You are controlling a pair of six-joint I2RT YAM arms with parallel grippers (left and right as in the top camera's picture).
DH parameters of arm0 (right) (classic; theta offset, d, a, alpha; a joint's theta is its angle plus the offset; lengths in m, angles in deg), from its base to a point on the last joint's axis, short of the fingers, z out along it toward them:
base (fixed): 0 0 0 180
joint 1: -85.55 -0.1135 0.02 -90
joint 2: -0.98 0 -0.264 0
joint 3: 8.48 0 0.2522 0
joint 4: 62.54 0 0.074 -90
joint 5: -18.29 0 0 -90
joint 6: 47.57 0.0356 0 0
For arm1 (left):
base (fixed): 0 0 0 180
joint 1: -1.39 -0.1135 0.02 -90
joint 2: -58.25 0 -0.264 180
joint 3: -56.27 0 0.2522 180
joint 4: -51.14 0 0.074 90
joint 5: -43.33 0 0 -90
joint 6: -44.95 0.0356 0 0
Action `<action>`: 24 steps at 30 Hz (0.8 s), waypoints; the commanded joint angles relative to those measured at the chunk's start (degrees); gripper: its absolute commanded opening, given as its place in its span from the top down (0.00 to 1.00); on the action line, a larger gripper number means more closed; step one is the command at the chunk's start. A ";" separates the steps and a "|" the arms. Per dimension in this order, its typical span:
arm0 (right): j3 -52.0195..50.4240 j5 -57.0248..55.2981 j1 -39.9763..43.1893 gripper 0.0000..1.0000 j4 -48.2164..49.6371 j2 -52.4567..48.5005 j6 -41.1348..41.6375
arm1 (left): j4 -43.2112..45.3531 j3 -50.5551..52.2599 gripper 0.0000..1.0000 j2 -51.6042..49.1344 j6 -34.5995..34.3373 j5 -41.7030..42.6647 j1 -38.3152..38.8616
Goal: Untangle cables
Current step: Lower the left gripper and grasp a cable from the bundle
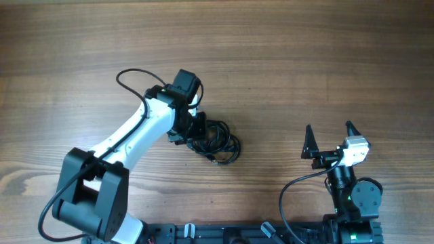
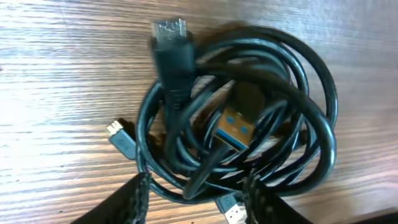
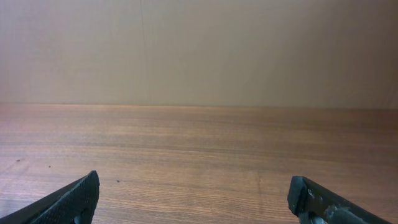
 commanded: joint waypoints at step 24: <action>-0.07 -0.15 0.20 0.00 0.09 0.39 0.11 | 6.88 3.02 0.59 -2.38 -1.73 -1.77 1.09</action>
